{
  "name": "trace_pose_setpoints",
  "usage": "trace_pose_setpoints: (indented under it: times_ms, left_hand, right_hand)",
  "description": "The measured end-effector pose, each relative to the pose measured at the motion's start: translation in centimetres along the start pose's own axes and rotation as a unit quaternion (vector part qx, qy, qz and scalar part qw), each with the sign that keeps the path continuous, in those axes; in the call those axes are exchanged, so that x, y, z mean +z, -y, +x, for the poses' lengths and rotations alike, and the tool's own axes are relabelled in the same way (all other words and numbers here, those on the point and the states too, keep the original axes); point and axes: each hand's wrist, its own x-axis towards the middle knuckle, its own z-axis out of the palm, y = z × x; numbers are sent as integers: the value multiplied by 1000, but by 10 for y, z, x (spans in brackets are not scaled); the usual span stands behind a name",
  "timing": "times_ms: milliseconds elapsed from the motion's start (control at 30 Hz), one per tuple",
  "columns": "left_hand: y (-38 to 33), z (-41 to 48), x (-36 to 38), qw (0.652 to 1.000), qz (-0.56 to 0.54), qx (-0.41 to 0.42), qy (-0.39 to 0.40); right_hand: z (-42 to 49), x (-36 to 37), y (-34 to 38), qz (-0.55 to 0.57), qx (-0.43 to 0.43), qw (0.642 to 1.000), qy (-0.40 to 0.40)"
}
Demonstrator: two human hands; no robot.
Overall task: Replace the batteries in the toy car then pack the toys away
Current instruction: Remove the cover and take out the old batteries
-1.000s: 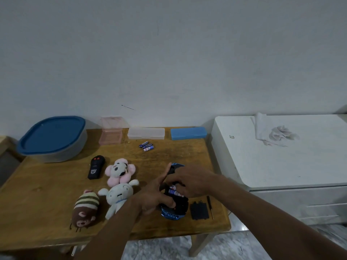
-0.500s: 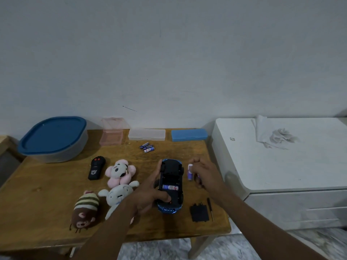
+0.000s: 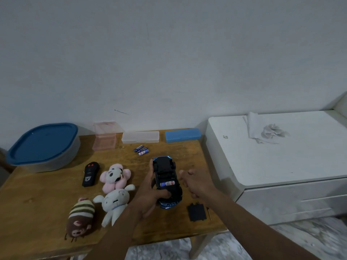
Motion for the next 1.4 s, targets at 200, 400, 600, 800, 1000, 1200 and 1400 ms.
trace_pose_setpoints:
  times_ms: [200, 400, 600, 800, 1000, 1200, 1400]
  left_hand:
    - [-5, -5, 6, 999, 19, 26, -39]
    - [-8, -7, 8, 998, 26, 40, -45]
    - [-7, -5, 9, 997, 51, 45, -47]
    - [-10, -6, 10, 997, 54, 39, -38]
    - [-11, -6, 23, 997, 70, 25, 2]
    - [-6, -3, 12, 998, 51, 20, -7]
    - [-12, -4, 16, 996, 82, 36, -21]
  right_hand:
    - [-5, 6, 10, -17, 16, 1000, -16]
    - [-4, 8, 10, 16, 31, 999, -12]
    - [-3, 10, 13, 34, 56, 998, 2]
    - [3, 5, 7, 113, 88, 990, 13]
    - [-5, 21, 11, 134, 73, 986, 68]
    - [8, 0, 11, 99, 75, 992, 38]
    - [18, -6, -3, 28, 75, 997, -6]
